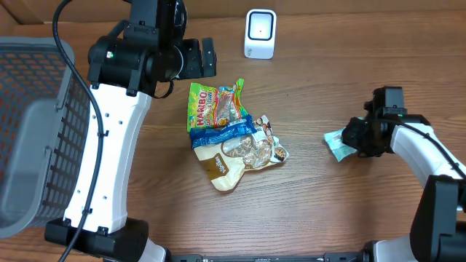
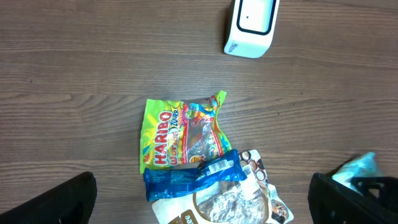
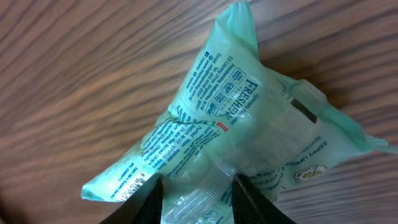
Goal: Scan the item barcode
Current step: 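Adjust the packet on the table and lift the right gripper away, then reach the right gripper left into the pile toward the clear cookie bag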
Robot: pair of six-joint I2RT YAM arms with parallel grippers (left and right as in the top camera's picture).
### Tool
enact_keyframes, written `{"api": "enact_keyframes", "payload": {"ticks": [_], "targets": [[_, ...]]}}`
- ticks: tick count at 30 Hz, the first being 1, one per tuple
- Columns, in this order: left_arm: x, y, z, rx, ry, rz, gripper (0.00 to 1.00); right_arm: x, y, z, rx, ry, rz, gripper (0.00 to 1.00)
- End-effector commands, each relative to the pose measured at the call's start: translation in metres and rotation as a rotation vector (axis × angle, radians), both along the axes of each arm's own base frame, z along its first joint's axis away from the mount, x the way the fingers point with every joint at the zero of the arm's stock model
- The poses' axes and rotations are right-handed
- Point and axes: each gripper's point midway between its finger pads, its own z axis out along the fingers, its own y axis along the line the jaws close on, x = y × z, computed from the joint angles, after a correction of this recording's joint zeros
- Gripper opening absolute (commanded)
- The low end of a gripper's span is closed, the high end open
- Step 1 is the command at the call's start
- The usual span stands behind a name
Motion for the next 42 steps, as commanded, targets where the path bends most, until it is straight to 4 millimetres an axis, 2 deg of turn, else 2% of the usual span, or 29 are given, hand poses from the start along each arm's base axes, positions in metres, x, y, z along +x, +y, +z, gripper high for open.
{"api": "enact_keyframes", "payload": {"ticks": [1,4,12,16,19,24,26,30,32,36,37,38,39,40,42], "targets": [[0.003,0.001,0.003,0.013,-0.015,-0.010,1.00,-0.018,-0.046,-0.016,-0.121,0.068,-0.194,0.38],[0.003,0.001,0.003,0.013,-0.015,-0.010,1.00,-0.019,-0.064,-0.015,-0.125,0.060,-0.265,0.38],[0.003,0.001,0.003,0.013,-0.015,-0.010,1.00,-0.030,-0.130,-0.007,-0.140,0.049,-0.520,0.39],[0.003,0.001,0.003,0.013,-0.015,-0.010,1.00,-0.026,-0.143,0.006,-0.144,0.037,-0.515,0.43],[0.003,0.001,0.003,0.013,-0.015,-0.010,1.00,-0.016,-0.139,0.023,-0.110,0.027,-0.449,0.49],[0.003,0.001,0.003,0.013,-0.015,-0.010,1.00,0.009,-0.110,0.075,0.058,-0.020,-0.290,0.57],[0.003,0.001,0.003,0.013,-0.015,-0.010,1.00,0.017,-0.093,0.099,0.147,-0.053,-0.212,0.58],[0.003,0.001,0.003,0.013,-0.015,-0.010,1.00,0.031,-0.055,0.131,0.306,-0.138,-0.055,0.59],[0.003,0.001,0.003,0.013,-0.015,-0.010,1.00,0.037,-0.029,0.139,0.377,-0.170,0.028,0.59],[0.003,0.001,0.003,0.013,-0.015,-0.010,1.00,0.048,0.017,0.142,0.380,-0.191,0.165,0.59],[0.003,0.001,0.003,0.013,-0.015,-0.010,1.00,0.051,0.033,0.143,0.379,-0.202,0.215,0.59],[0.003,0.001,0.003,0.013,-0.015,-0.010,1.00,0.057,0.073,0.147,0.378,-0.234,0.328,0.59],[0.003,0.001,0.003,0.013,-0.015,-0.010,1.00,0.059,0.089,0.149,0.378,-0.249,0.374,0.59],[0.003,0.001,0.003,0.013,-0.015,-0.010,1.00,0.061,0.115,0.150,0.361,-0.266,0.424,0.59],[0.003,0.001,0.003,0.013,-0.015,-0.010,1.00,0.065,0.134,0.145,0.313,-0.252,0.402,0.59]]}}
